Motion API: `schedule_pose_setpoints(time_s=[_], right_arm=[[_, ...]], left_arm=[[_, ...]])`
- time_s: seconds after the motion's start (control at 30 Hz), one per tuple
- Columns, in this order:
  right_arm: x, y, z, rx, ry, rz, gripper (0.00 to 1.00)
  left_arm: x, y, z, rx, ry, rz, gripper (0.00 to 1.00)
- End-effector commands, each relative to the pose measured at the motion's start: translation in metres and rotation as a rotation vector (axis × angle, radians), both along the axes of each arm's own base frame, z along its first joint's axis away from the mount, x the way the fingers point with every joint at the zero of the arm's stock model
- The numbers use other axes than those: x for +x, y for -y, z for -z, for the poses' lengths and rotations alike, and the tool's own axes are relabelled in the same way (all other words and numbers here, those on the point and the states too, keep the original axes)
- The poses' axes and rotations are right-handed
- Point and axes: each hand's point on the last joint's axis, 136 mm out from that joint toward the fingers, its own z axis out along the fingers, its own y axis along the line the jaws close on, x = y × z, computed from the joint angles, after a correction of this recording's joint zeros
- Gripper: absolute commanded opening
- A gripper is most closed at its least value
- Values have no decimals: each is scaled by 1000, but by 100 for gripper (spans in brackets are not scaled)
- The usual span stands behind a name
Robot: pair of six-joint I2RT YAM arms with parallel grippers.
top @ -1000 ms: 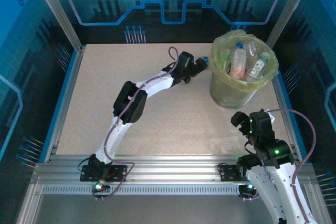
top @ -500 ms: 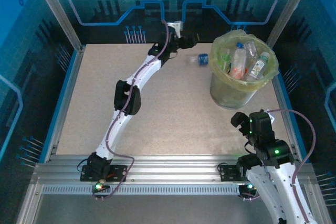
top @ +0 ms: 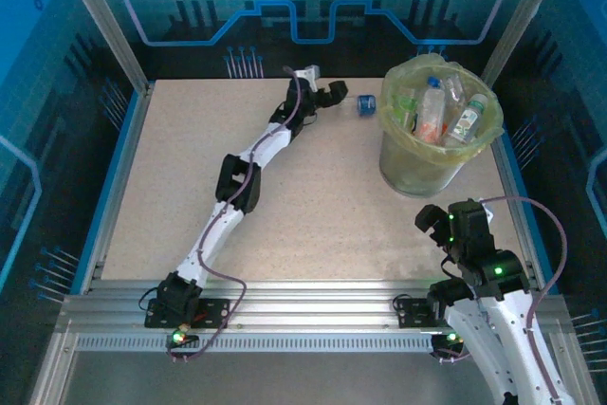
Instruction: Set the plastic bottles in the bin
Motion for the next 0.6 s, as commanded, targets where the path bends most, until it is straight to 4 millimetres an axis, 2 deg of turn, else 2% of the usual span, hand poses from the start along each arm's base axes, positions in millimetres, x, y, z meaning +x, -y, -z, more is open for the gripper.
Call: schedule_pose_setpoints(time_s=[0.0,0.2,0.57], right_arm=[[-2,-5,5,12,-18,-22,100],[-3,-4,4,8,-12,-18,100],[-6,-1,1,-3,8,-18,100]], left_arm=[[-14,27,-30,-1,62,86,99],[-34,46,-25,53,48,196,98],[-83,82,-30,473,173,354,96]])
